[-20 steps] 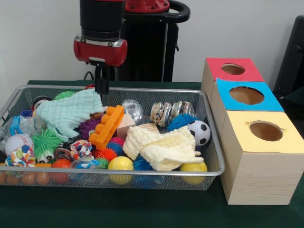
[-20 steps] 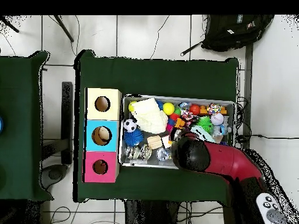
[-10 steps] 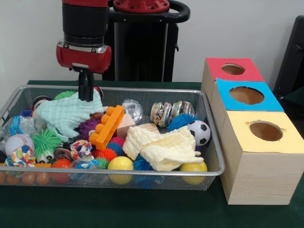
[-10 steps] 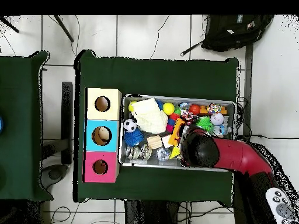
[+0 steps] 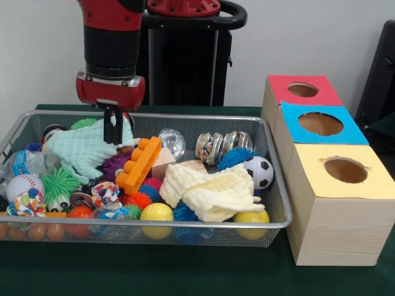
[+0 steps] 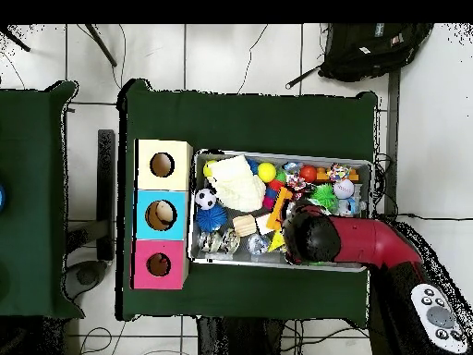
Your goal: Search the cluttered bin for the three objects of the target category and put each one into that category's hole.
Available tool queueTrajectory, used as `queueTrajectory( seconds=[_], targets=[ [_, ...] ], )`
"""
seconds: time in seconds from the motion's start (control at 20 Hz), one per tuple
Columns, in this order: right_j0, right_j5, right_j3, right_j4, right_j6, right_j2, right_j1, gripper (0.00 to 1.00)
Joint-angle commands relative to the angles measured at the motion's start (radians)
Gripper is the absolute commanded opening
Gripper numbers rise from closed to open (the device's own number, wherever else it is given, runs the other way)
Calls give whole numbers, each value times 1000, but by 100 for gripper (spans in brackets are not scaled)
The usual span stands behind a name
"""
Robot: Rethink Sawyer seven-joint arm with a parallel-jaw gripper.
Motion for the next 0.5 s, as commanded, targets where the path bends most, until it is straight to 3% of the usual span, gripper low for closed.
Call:
queueTrajectory(
  seconds=[0.05,0.5],
  targets=[
    [-23,-20,-83,-144,-122,37,119,0],
    [-5,-60,-128,-265,-55,-16,240,0]
  ],
)
